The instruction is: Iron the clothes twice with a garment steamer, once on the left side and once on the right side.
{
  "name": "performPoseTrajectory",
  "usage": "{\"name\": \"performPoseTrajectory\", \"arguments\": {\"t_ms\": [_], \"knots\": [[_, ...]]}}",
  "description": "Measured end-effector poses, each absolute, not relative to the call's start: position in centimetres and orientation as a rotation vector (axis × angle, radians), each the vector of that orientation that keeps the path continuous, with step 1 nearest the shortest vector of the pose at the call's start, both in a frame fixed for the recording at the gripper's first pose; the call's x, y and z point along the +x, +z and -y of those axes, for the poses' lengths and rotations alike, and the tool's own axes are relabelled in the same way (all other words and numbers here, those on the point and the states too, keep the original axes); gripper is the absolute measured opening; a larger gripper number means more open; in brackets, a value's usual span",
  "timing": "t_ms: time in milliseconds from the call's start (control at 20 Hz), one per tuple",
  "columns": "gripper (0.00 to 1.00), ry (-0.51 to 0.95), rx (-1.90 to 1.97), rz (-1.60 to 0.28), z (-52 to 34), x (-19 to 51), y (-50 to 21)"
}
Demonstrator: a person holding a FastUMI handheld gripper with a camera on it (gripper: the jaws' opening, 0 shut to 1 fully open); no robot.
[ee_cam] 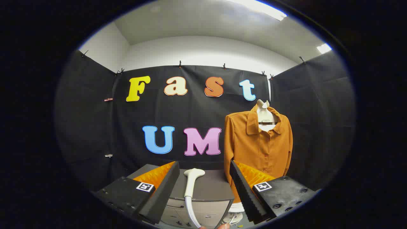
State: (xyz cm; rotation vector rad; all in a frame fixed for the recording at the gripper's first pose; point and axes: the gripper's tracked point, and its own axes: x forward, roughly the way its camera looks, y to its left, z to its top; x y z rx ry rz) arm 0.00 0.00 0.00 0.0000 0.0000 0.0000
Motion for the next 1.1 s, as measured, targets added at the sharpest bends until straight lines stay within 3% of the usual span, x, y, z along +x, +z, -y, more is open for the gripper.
{"name": "performPoseTrajectory", "arguments": {"t_ms": [1100], "knots": [[0.98,-0.011,-0.006,-0.051,-0.2,-0.4,-0.8]]}}
